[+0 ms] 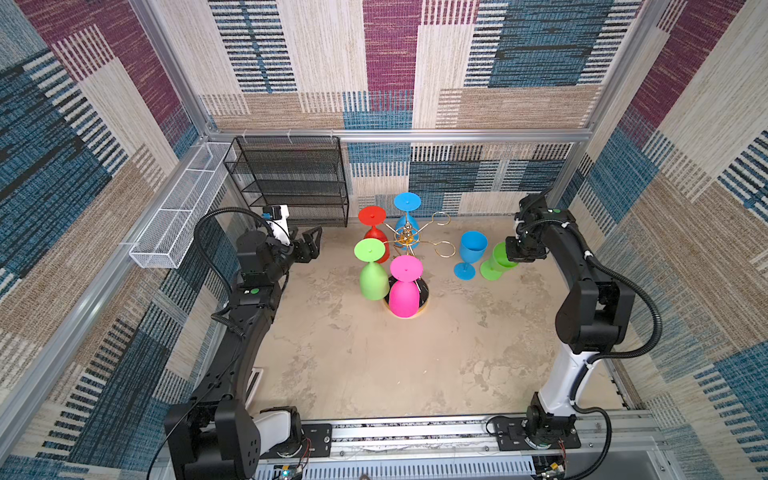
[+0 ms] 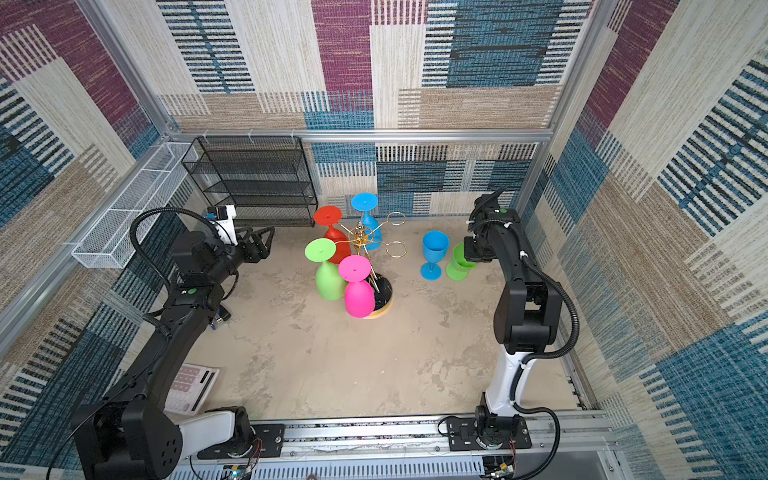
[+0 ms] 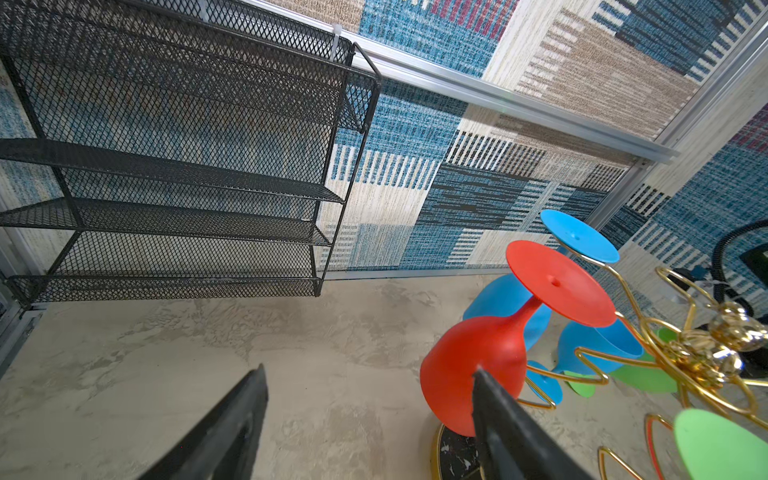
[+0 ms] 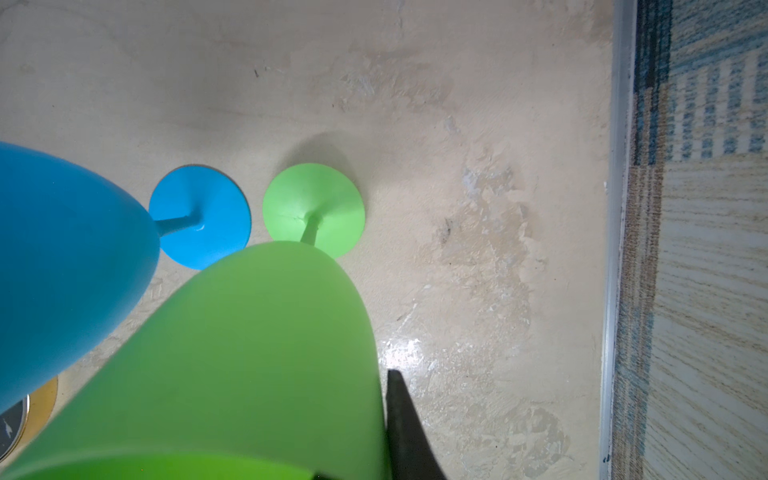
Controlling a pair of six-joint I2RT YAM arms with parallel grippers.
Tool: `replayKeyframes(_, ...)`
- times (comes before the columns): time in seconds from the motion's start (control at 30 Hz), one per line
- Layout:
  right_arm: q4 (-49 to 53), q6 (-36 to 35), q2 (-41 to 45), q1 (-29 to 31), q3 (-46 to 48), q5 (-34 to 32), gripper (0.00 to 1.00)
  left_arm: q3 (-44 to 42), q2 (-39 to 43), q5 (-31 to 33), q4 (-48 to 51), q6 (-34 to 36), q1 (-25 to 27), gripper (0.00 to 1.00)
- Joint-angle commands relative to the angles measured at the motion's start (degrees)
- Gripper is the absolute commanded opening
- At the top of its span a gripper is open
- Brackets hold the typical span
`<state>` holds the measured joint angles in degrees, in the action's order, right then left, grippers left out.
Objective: Take the wine glass off the wine glass rack
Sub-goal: 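Lower the green glass beside the blue glass with the right gripper while the left withdraws, then open the right gripper and lift it off the green glass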
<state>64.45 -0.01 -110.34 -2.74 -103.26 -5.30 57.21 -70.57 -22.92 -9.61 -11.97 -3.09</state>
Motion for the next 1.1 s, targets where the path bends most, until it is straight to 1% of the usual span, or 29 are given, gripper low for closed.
replayKeyframes(0.0,0.33,0.01,-0.31,-0.07,-1.1,-1.12,0.17,-0.04,-0.2,-0.89,-0.68,0.11,-0.07,0.79)
replayKeyframes(0.1,0.5,0.08,-0.84,-0.07,-1.75,-1.41,0.21,0.01,-0.34,-0.97,-0.76,0.01,-0.07,0.79)
replayKeyframes(0.23,0.59,0.28,-1.56,-0.07,-3.39,-1.31,0.35,-0.02,-0.31,-0.99,-0.76,0.11,-0.07,0.79)
replayKeyframes(0.3,0.51,0.49,-1.51,-0.07,-4.78,-0.72,0.39,0.0,-0.24,-0.92,-0.81,0.06,-0.07,0.79)
replayKeyframes(0.4,-0.16,0.54,-1.17,-0.34,-7.57,3.04,0.45,0.0,-0.26,-0.99,-0.77,0.01,-0.07,0.79)
replayKeyframes(0.47,-1.25,0.53,-0.28,-0.33,-8.66,4.32,0.48,-0.08,-0.12,-0.86,-0.7,-0.05,-0.07,0.79)
replayKeyframes(0.63,-4.35,0.84,2.31,-1.29,-8.42,8.51,0.53,-0.17,0.15,-0.64,-0.92,-0.15,-0.07,0.79)
replayKeyframes(0.87,-11.35,2.54,9.12,-2.68,-4.5,15.38,0.56,-0.35,0.56,0.02,-0.89,-0.15,-0.07,0.79)
replayKeyframes(0.97,-16.05,4.41,14.98,-2.74,0.13,21.52,0.56,-0.35,0.69,0.45,-0.68,0.02,-0.08,0.79)
replayKeyframes(1.07,-22.63,8.06,23.82,-2.77,7.56,29.42,0.57,-0.43,0.95,0.94,-0.66,0.02,-0.16,0.79)
